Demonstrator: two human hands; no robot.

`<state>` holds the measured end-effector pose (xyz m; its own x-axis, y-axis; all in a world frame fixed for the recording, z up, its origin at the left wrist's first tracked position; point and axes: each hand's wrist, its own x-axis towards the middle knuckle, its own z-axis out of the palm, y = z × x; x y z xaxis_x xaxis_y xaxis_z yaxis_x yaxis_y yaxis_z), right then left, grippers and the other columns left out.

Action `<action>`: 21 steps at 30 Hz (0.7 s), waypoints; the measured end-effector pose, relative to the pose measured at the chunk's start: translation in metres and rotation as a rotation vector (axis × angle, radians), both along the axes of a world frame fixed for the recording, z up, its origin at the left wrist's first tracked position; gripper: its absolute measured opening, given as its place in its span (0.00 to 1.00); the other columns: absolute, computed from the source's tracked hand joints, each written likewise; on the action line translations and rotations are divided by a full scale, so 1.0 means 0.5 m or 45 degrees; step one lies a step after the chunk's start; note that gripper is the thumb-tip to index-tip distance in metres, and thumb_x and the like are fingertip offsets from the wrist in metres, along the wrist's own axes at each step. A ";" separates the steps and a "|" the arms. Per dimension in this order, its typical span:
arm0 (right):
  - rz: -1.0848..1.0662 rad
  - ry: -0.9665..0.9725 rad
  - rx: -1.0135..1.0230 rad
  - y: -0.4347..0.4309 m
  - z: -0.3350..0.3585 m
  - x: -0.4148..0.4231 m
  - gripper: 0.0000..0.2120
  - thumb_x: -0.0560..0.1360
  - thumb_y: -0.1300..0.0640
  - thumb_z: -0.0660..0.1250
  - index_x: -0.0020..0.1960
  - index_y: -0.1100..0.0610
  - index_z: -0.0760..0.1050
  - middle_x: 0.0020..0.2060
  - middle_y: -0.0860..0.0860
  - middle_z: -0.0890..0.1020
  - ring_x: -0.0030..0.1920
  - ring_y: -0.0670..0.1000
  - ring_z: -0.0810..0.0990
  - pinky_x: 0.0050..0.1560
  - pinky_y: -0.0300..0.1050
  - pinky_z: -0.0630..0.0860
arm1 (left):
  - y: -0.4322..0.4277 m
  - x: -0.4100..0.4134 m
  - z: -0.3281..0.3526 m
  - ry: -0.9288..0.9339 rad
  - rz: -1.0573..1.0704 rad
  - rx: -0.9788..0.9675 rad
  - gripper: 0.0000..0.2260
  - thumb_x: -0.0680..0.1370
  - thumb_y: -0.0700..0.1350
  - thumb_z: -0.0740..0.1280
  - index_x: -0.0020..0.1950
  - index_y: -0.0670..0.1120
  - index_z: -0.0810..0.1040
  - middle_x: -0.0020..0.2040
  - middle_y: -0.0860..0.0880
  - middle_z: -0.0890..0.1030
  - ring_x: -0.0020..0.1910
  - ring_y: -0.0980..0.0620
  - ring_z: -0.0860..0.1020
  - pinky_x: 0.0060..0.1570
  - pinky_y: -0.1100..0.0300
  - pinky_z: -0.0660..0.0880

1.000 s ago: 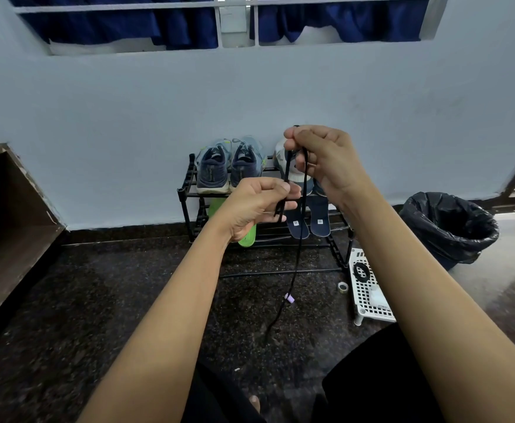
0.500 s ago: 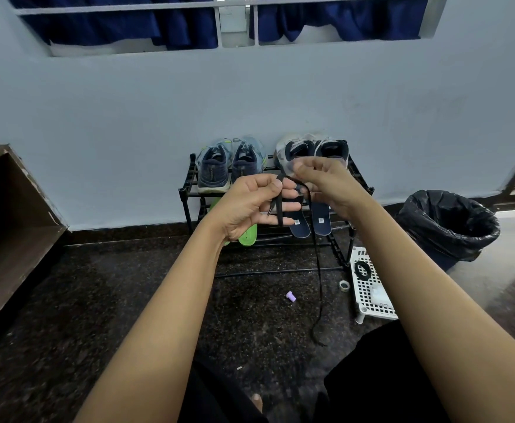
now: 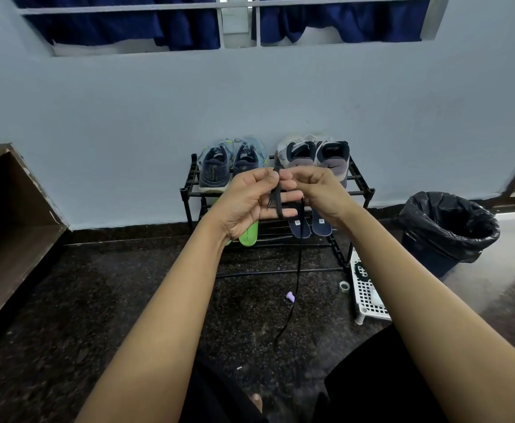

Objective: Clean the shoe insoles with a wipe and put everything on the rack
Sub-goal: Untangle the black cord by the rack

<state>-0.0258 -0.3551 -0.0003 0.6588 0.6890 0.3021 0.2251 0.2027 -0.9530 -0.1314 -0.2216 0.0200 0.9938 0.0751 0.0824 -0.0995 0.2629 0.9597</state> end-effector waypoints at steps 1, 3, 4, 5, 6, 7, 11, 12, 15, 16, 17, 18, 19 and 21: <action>-0.008 -0.039 -0.049 0.001 -0.002 -0.003 0.11 0.77 0.67 0.63 0.55 0.58 0.78 0.43 0.46 0.85 0.46 0.45 0.81 0.45 0.39 0.78 | 0.000 0.001 0.001 -0.014 0.016 -0.035 0.08 0.83 0.39 0.59 0.52 0.39 0.78 0.44 0.45 0.85 0.46 0.47 0.85 0.42 0.47 0.83; 0.016 -0.116 -0.149 0.000 -0.003 -0.009 0.11 0.77 0.69 0.61 0.56 0.61 0.78 0.41 0.46 0.84 0.43 0.44 0.81 0.42 0.37 0.77 | 0.000 0.004 0.002 -0.037 0.067 -0.104 0.08 0.83 0.38 0.59 0.52 0.39 0.77 0.43 0.44 0.85 0.46 0.47 0.85 0.43 0.46 0.83; 0.033 -0.164 -0.214 -0.001 -0.004 -0.010 0.10 0.78 0.68 0.61 0.54 0.61 0.78 0.38 0.45 0.84 0.39 0.44 0.80 0.41 0.35 0.76 | 0.000 0.005 0.003 -0.048 0.096 -0.140 0.08 0.83 0.38 0.59 0.52 0.38 0.77 0.43 0.44 0.85 0.46 0.47 0.85 0.42 0.47 0.83; 0.048 -0.205 -0.287 -0.002 -0.005 -0.013 0.09 0.78 0.67 0.60 0.52 0.60 0.78 0.36 0.45 0.83 0.35 0.43 0.78 0.39 0.34 0.75 | 0.002 0.006 0.004 -0.063 0.126 -0.172 0.08 0.83 0.38 0.59 0.52 0.38 0.77 0.44 0.43 0.85 0.46 0.47 0.85 0.42 0.47 0.83; 0.069 -0.231 -0.347 -0.004 -0.005 -0.015 0.09 0.78 0.66 0.61 0.51 0.59 0.78 0.37 0.47 0.84 0.33 0.44 0.77 0.39 0.35 0.74 | 0.003 0.006 0.004 -0.079 0.154 -0.194 0.08 0.83 0.38 0.58 0.53 0.38 0.77 0.44 0.43 0.85 0.47 0.46 0.85 0.42 0.47 0.83; 0.087 -0.250 -0.400 -0.005 -0.007 -0.015 0.08 0.79 0.65 0.61 0.53 0.61 0.78 0.39 0.50 0.84 0.33 0.45 0.76 0.39 0.36 0.74 | 0.004 0.006 0.004 -0.093 0.180 -0.207 0.09 0.83 0.38 0.58 0.53 0.38 0.77 0.44 0.43 0.85 0.47 0.46 0.85 0.42 0.48 0.83; 0.160 -0.287 -0.401 -0.008 -0.007 -0.027 0.10 0.79 0.64 0.60 0.60 0.65 0.73 0.42 0.59 0.83 0.31 0.45 0.74 0.36 0.36 0.69 | 0.008 0.007 0.007 -0.113 0.271 -0.246 0.09 0.83 0.38 0.58 0.53 0.38 0.78 0.45 0.43 0.85 0.46 0.47 0.85 0.40 0.50 0.83; 0.161 -0.251 -0.339 -0.007 -0.007 -0.030 0.11 0.79 0.65 0.61 0.60 0.65 0.72 0.41 0.54 0.83 0.34 0.43 0.77 0.38 0.34 0.71 | 0.009 0.006 0.009 -0.114 0.286 -0.253 0.09 0.83 0.38 0.58 0.52 0.38 0.78 0.45 0.43 0.85 0.46 0.47 0.85 0.40 0.51 0.83; 0.059 -0.273 -0.197 -0.008 -0.010 -0.021 0.14 0.75 0.64 0.67 0.61 0.61 0.73 0.43 0.52 0.83 0.45 0.46 0.80 0.48 0.41 0.76 | 0.013 0.005 0.010 -0.113 0.303 -0.264 0.09 0.83 0.39 0.59 0.53 0.39 0.78 0.45 0.43 0.85 0.45 0.47 0.85 0.38 0.53 0.83; 0.013 -0.309 -0.170 -0.008 -0.011 -0.018 0.14 0.75 0.62 0.68 0.60 0.60 0.74 0.42 0.52 0.83 0.45 0.46 0.79 0.48 0.42 0.76 | 0.013 0.004 0.011 -0.113 0.299 -0.269 0.09 0.83 0.39 0.59 0.53 0.39 0.78 0.45 0.43 0.85 0.45 0.48 0.85 0.37 0.54 0.83; -0.035 -0.325 -0.143 -0.007 -0.011 -0.016 0.13 0.75 0.61 0.69 0.59 0.61 0.75 0.41 0.49 0.82 0.43 0.45 0.79 0.46 0.40 0.75 | 0.013 0.002 0.012 -0.114 0.293 -0.281 0.09 0.83 0.38 0.59 0.53 0.38 0.78 0.45 0.43 0.85 0.45 0.48 0.85 0.37 0.55 0.83; -0.069 -0.328 -0.110 -0.005 -0.010 -0.017 0.11 0.75 0.61 0.69 0.57 0.62 0.76 0.40 0.47 0.82 0.42 0.43 0.79 0.45 0.37 0.75 | 0.012 0.001 0.013 -0.116 0.286 -0.297 0.09 0.83 0.38 0.59 0.53 0.38 0.78 0.45 0.43 0.85 0.44 0.48 0.85 0.36 0.55 0.82; -0.095 -0.338 -0.079 -0.005 -0.007 -0.019 0.09 0.75 0.62 0.68 0.55 0.63 0.77 0.40 0.47 0.82 0.42 0.43 0.80 0.44 0.35 0.74 | 0.012 0.001 0.014 -0.118 0.281 -0.313 0.09 0.83 0.38 0.59 0.53 0.38 0.78 0.45 0.43 0.85 0.44 0.48 0.85 0.36 0.55 0.82; -0.116 -0.367 -0.030 -0.006 -0.003 -0.025 0.07 0.77 0.64 0.65 0.54 0.64 0.78 0.40 0.51 0.83 0.40 0.42 0.80 0.42 0.34 0.74 | 0.010 0.001 0.015 -0.123 0.274 -0.334 0.09 0.83 0.38 0.58 0.53 0.37 0.77 0.44 0.43 0.85 0.43 0.48 0.85 0.35 0.56 0.82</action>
<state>-0.0385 -0.3580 -0.0019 0.6077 0.6401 0.4701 0.5034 0.1474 -0.8514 -0.1309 -0.2165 0.0273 0.9415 0.3128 0.1256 -0.2664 0.4624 0.8457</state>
